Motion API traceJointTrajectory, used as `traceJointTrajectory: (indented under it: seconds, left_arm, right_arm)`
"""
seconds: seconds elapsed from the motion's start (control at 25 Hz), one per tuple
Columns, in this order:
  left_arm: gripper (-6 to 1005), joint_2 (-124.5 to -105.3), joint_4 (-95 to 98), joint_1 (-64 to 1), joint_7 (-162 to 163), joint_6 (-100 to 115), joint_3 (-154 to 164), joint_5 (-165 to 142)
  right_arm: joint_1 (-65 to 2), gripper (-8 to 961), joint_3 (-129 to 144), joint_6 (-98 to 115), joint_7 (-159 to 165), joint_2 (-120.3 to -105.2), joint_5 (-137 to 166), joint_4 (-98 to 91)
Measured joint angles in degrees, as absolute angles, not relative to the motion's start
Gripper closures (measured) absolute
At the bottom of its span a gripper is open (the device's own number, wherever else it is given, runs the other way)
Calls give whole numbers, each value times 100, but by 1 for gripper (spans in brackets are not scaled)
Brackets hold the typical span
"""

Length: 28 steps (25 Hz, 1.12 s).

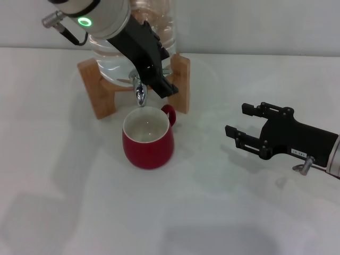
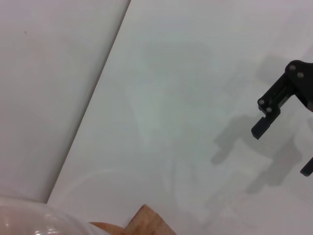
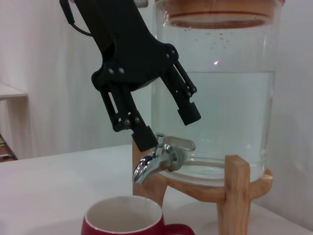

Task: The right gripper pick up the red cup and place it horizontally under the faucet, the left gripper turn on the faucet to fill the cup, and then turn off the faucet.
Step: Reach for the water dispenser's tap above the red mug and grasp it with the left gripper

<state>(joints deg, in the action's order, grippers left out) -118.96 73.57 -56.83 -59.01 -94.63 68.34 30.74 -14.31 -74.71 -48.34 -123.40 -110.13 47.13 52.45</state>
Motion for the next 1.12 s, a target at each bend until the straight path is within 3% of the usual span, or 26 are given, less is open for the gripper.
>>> traceJointTrajectory:
  seconds: [1.12]
  left_arm:
    - [183,-11902,6862,-5731,-5948,-9092,7090,3023]
  right_arm:
    - [-1413,321,-7471,-4862,-12340,-10996,4720,5253]
